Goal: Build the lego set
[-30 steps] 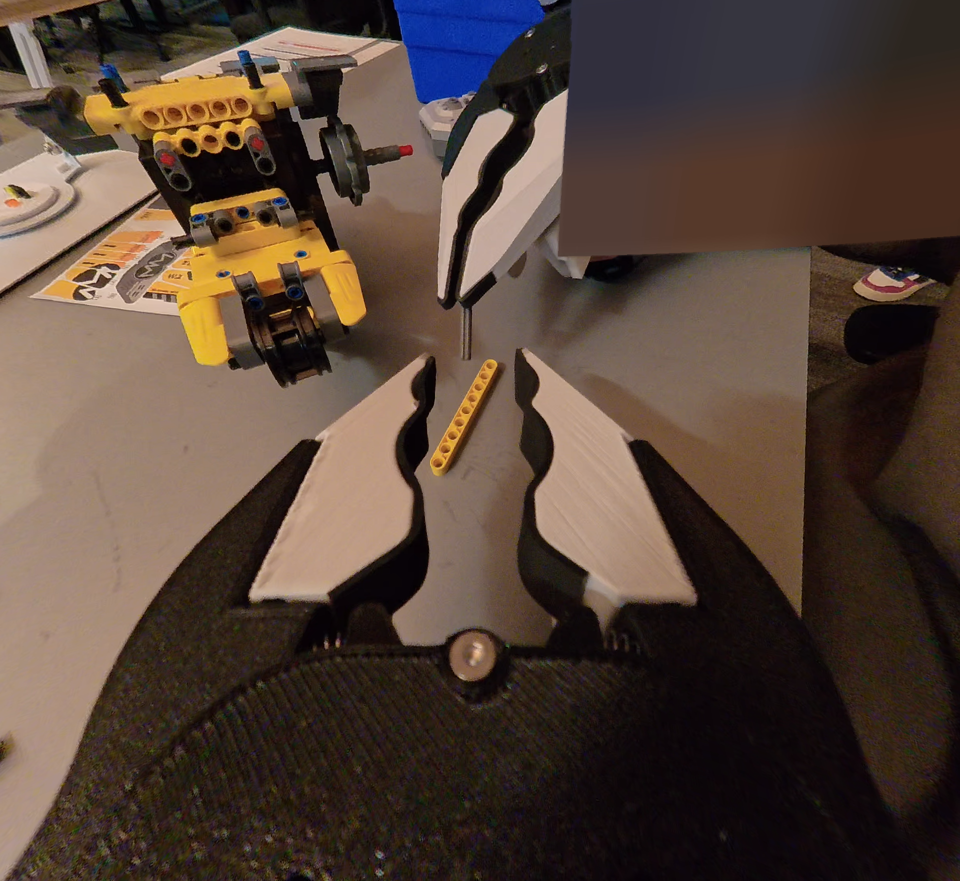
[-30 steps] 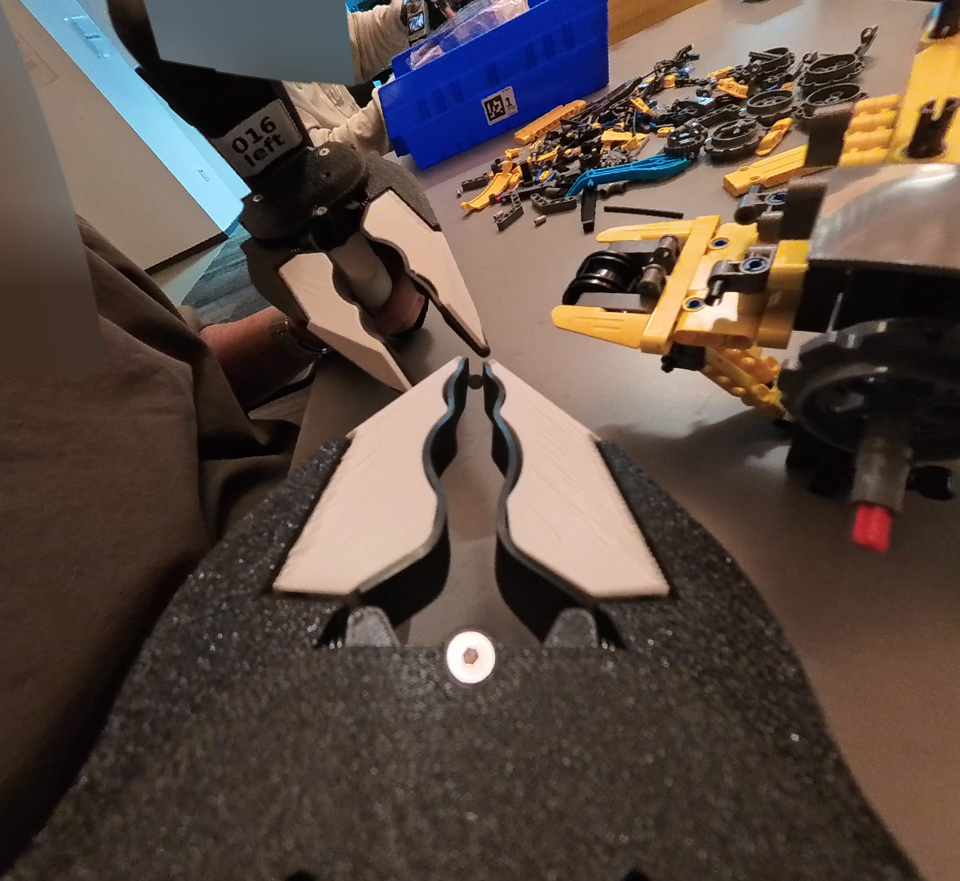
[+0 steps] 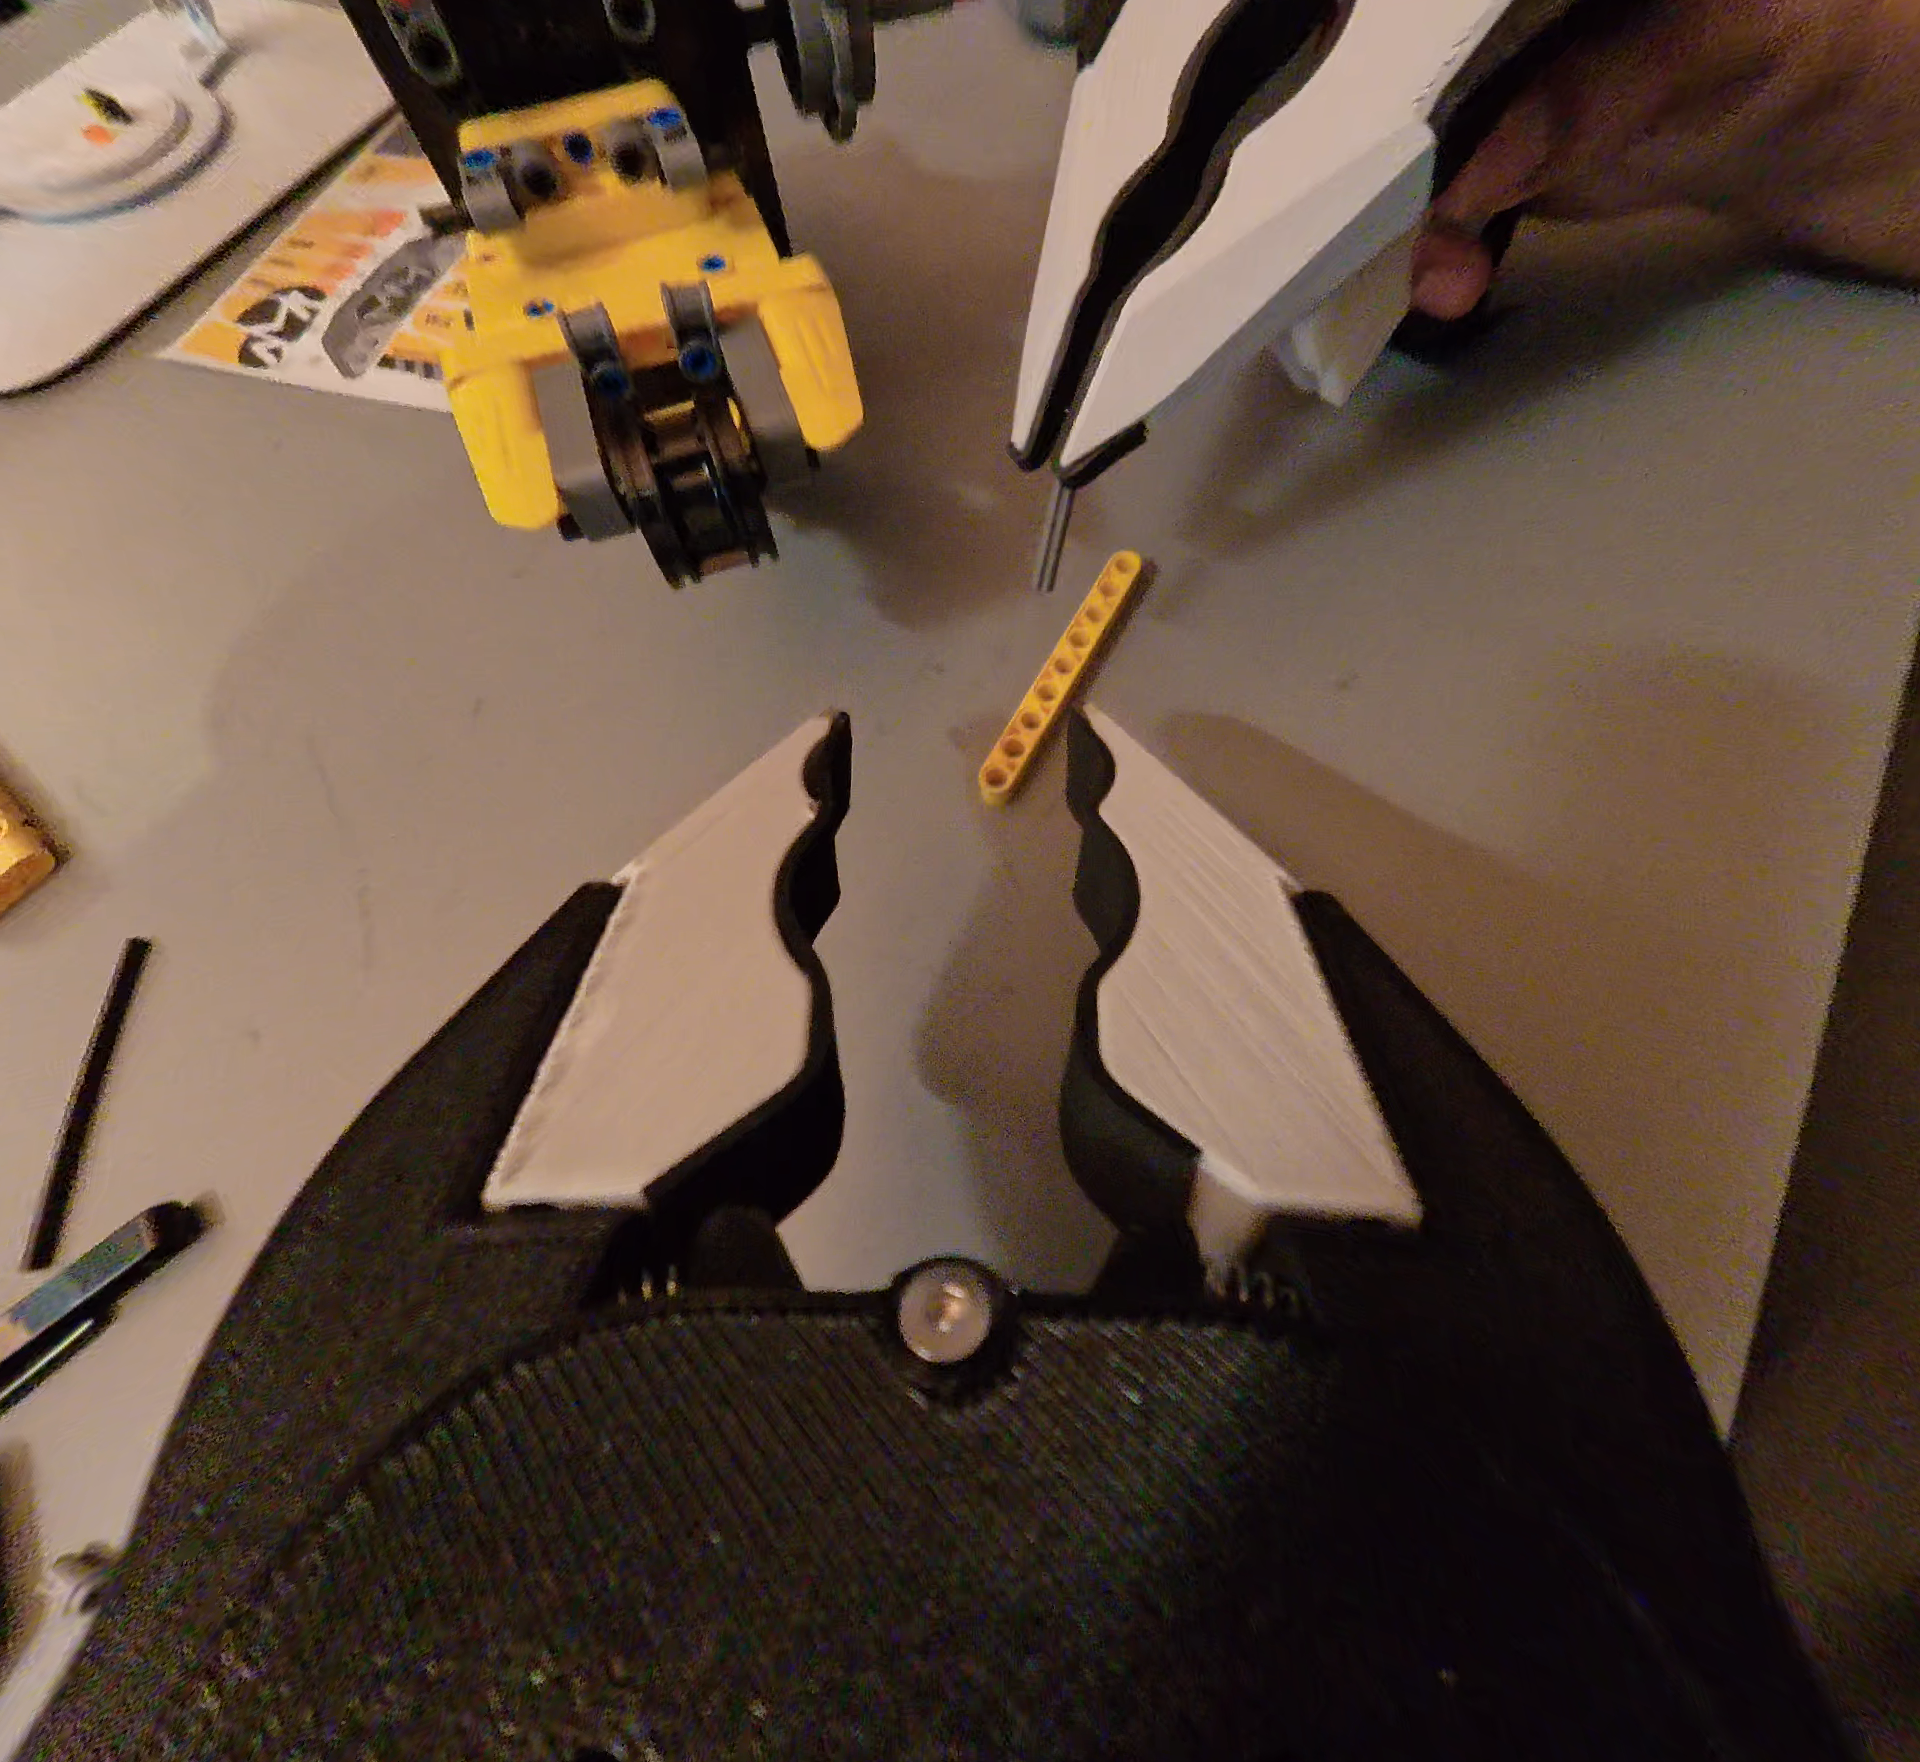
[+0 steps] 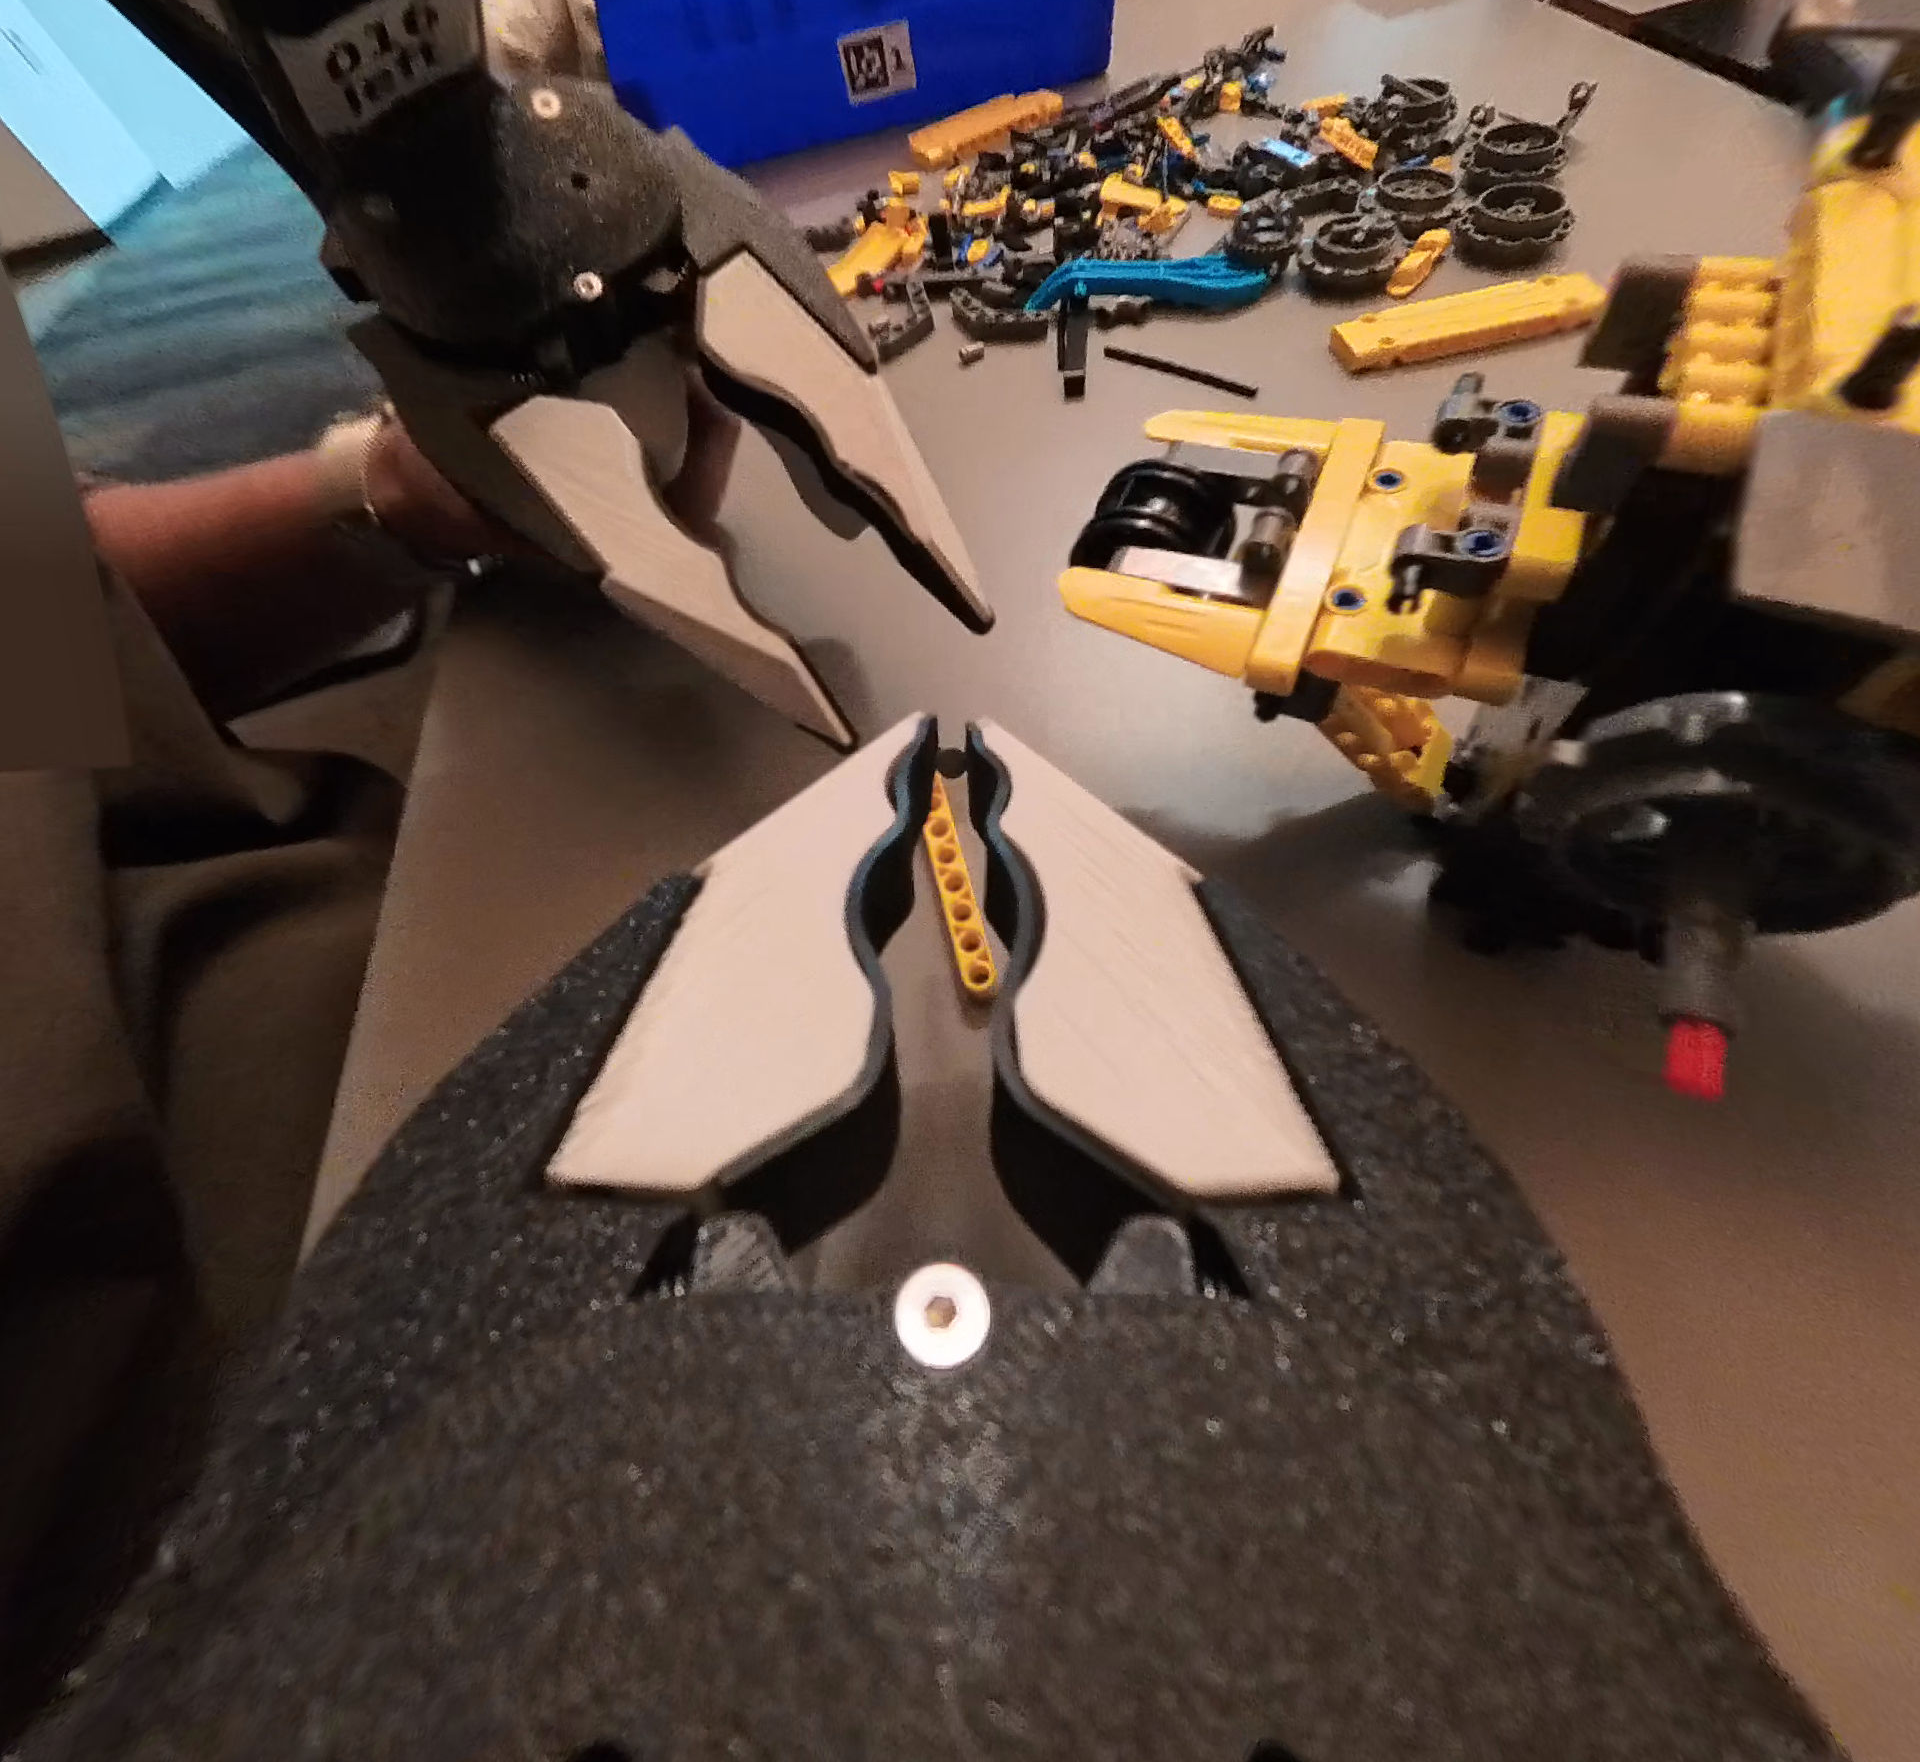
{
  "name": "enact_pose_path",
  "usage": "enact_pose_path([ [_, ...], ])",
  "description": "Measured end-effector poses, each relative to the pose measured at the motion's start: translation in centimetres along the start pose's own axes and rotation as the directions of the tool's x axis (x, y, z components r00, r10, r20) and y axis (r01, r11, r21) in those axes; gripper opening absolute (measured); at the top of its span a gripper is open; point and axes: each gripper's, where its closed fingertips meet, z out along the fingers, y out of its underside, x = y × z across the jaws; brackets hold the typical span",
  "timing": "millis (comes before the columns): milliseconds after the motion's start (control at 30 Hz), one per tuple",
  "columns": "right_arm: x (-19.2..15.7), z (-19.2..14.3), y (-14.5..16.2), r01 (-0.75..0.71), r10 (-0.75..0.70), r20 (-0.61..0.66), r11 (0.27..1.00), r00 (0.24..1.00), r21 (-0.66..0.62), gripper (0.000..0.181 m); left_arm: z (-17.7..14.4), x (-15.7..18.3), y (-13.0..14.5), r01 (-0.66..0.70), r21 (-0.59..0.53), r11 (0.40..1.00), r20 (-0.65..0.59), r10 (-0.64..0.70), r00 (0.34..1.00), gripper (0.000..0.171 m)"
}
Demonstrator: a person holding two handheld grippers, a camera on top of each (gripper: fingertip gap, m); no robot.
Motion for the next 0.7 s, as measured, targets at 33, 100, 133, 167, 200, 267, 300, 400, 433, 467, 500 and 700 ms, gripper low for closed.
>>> enact_pose_path([
  [33, 0.0, 0.3, 0.3, 0.014, -0.014, -0.009, 1.000, 1.000, -0.018, 0.005, 0.1, 0.0, 0.2, -0.004, -0.015, 1.000, -0.001, 0.004, 1.000, 0.036],
  [100, -0.2, 0.8, 0.8, 0.033, -0.034, -0.018, 0.998, 0.999, -0.051, 0.005, 0.5, 0.4, 0.6, -0.022, -0.046, 0.999, -0.015, 0.021, 1.000, 0.033],
  [133, -0.2, 1.0, 0.9, 0.041, -0.042, -0.020, 0.997, 0.999, -0.065, 0.005, 0.7, 0.4, 0.8, -0.032, -0.064, 0.997, -0.010, 0.032, 0.999, 0.029],
  [167, -0.3, 1.2, 1.1, 0.050, -0.052, -0.026, 0.996, 0.998, -0.077, 0.004, 0.9, 0.5, 1.1, -0.043, -0.083, 0.996, -0.010, 0.043, 0.999, 0.025],
  [200, -0.3, 1.4, 1.2, 0.063, -0.066, -0.036, 0.994, 0.997, -0.087, 0.004, 1.0, 0.7, 1.3, -0.054, -0.102, 0.993, -0.013, 0.053, 0.999, 0.023],
  [267, -0.3, 1.8, 1.4, 0.094, -0.100, -0.054, 0.990, 0.994, -0.110, 0.005, 1.3, 0.8, 1.7, -0.068, -0.134, 0.989, -0.014, 0.067, 0.998, 0.021],
  [300, -0.4, 1.9, 1.5, 0.109, -0.117, -0.061, 0.987, 0.991, -0.122, 0.005, 1.5, 0.8, 1.9, -0.071, -0.146, 0.987, -0.017, 0.069, 0.997, 0.020],
  [400, -0.6, 2.5, 1.8, 0.146, -0.159, -0.074, 0.977, 0.985, -0.157, 0.005, 1.5, 0.9, 2.0, -0.060, -0.157, 0.986, -0.029, 0.056, 0.998, 0.010],
  [433, -0.7, 2.6, 1.9, 0.156, -0.170, -0.076, 0.974, 0.983, -0.164, 0.005, 1.5, 0.9, 2.0, -0.054, -0.154, 0.987, -0.036, 0.049, 0.998, 0.006],
  [467, -0.8, 2.8, 1.9, 0.164, -0.179, -0.077, 0.972, 0.981, -0.169, 0.005, 1.5, 1.0, 2.0, -0.048, -0.151, 0.987, -0.044, 0.042, 0.998, 0.004],
  [500, -0.8, 2.8, 2.0, 0.170, -0.185, -0.079, 0.970, 0.979, -0.172, 0.005, 1.5, 1.0, 1.9, -0.044, -0.150, 0.988, -0.051, 0.036, 0.998, 0.004],
  [700, -0.8, 2.9, 2.1, 0.178, -0.196, -0.087, 0.967, 0.977, -0.185, 0.005, 1.5, 1.1, 2.0, -0.054, -0.156, 0.986, -0.056, 0.045, 0.997, 0.003],
])
